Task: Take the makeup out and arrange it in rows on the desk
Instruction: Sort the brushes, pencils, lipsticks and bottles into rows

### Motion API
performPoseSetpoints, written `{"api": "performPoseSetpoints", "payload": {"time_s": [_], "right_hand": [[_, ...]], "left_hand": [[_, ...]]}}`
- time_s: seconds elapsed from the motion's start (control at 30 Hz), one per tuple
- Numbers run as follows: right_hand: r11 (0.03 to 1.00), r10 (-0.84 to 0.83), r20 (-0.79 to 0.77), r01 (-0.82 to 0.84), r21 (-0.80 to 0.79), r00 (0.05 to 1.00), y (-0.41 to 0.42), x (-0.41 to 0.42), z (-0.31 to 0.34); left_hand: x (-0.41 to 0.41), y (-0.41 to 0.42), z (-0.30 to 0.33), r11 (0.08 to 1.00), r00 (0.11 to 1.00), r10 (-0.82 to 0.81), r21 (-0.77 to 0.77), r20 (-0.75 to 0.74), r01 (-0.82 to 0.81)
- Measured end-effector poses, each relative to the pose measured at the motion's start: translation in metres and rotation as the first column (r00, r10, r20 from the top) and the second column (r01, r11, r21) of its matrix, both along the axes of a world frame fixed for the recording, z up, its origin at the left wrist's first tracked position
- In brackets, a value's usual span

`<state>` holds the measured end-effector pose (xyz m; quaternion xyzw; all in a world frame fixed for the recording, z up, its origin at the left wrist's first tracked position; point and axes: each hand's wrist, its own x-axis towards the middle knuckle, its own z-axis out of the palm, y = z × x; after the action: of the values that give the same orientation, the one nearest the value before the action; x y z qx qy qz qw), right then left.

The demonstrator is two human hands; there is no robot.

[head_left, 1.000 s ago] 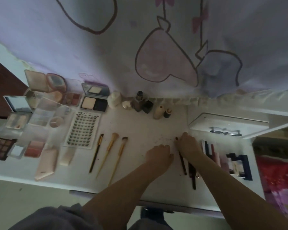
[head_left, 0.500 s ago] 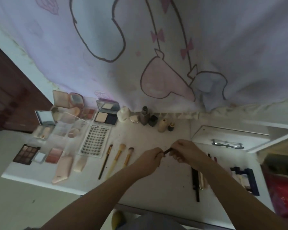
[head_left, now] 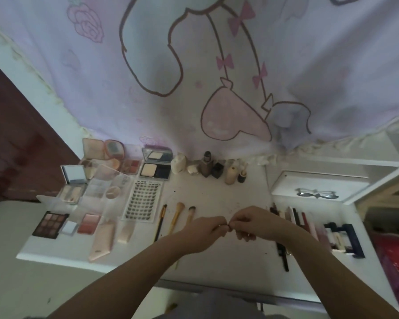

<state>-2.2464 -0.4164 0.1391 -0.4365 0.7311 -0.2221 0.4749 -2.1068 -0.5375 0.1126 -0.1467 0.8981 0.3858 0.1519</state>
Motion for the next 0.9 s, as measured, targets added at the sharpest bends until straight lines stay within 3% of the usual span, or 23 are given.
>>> {"api": "performPoseSetpoints", "payload": {"time_s": [0.1, 0.17, 0.23, 0.33, 0.4, 0.53, 0.7, 0.9], "right_hand": [[0.996, -0.034, -0.077, 0.040, 0.076, 0.996, -0.002, -0.002, -0.012], [0.970, -0.208, -0.020, 0.209, 0.123, 0.978, 0.001, -0.008, -0.023], [0.922, -0.350, 0.048, 0.336, 0.192, 0.935, 0.002, -0.006, -0.033], [0.882, -0.388, 0.025, 0.364, 0.301, 0.921, -0.008, 0.017, -0.057], [0.876, -0.359, -0.055, 0.356, 0.327, 0.932, -0.019, 0.036, -0.076], [0.905, -0.165, -0.393, 0.297, 0.305, 0.905, -0.041, 0.060, -0.102], [0.903, -0.078, -0.521, 0.282, 0.325, 0.850, -0.069, 0.077, -0.115], [0.934, -0.016, -0.571, 0.216, 0.284, 0.821, -0.088, 0.082, -0.119]], "left_hand": [[0.005, -0.003, -0.010, 0.982, 0.985, 0.101, 0.145, 0.140, -0.121], [0.006, -0.008, -0.018, 0.928, 0.938, 0.265, 0.207, 0.223, -0.311], [0.006, -0.012, -0.029, 0.844, 0.859, 0.452, 0.195, 0.242, -0.499], [-0.002, -0.014, -0.048, 0.795, 0.795, 0.562, 0.115, 0.228, -0.595], [-0.005, -0.017, -0.057, 0.815, 0.793, 0.566, -0.011, 0.224, -0.579], [-0.005, -0.035, -0.068, 0.875, 0.871, 0.433, -0.342, 0.231, -0.343], [-0.006, -0.061, -0.076, 0.881, 0.906, 0.321, -0.437, 0.277, -0.179], [-0.008, -0.080, -0.079, 0.860, 0.911, 0.318, -0.485, 0.261, -0.161]]}}
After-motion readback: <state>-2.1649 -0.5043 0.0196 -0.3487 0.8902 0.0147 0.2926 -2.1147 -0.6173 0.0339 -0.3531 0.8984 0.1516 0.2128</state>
